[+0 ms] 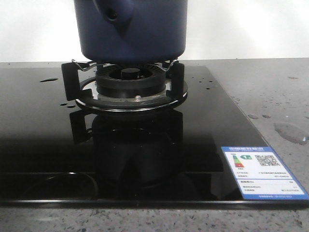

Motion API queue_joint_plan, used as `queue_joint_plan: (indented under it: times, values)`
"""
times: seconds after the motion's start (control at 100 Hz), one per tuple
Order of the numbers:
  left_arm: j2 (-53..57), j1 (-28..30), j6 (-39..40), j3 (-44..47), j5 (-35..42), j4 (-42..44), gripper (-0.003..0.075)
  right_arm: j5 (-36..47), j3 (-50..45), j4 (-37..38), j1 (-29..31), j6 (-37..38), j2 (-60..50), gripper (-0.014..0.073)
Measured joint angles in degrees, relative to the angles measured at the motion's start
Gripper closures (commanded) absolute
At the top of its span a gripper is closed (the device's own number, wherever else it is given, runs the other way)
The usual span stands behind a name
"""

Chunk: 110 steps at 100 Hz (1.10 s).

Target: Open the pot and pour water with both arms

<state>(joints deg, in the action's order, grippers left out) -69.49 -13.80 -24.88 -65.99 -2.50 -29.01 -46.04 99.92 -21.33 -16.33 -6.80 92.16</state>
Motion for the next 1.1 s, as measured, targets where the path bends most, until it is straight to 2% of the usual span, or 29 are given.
queue_joint_plan:
  times: [0.21, 0.38, 0.59, 0.9, 1.1]
  values:
    - [0.0, 0.0, 0.0, 0.0, 0.1, 0.0, 0.0312, 8.5, 0.0, -0.4, -2.2, -1.0, 2.1, 0.0647]
    - [0.0, 0.0, 0.0, 0.0, 0.1, 0.0, 0.0312, 14.7, -0.9, -0.5, -3.1, -6.5, 3.8, 0.0646]
    - [0.0, 0.0, 0.0, 0.0, 0.3, 0.0, 0.0312, 31.0, -9.4, -0.7, -5.6, -11.2, 2.9, 0.0647]
    - [0.0, 0.0, 0.0, 0.0, 0.4, 0.0, 0.0312, 59.0, -24.9, 0.0, -10.9, -12.2, -0.7, 0.0650]
    - [0.0, 0.0, 0.0, 0.0, 0.4, 0.0, 0.0312, 69.2, -28.7, -0.2, -12.1, -12.2, -0.8, 0.0650]
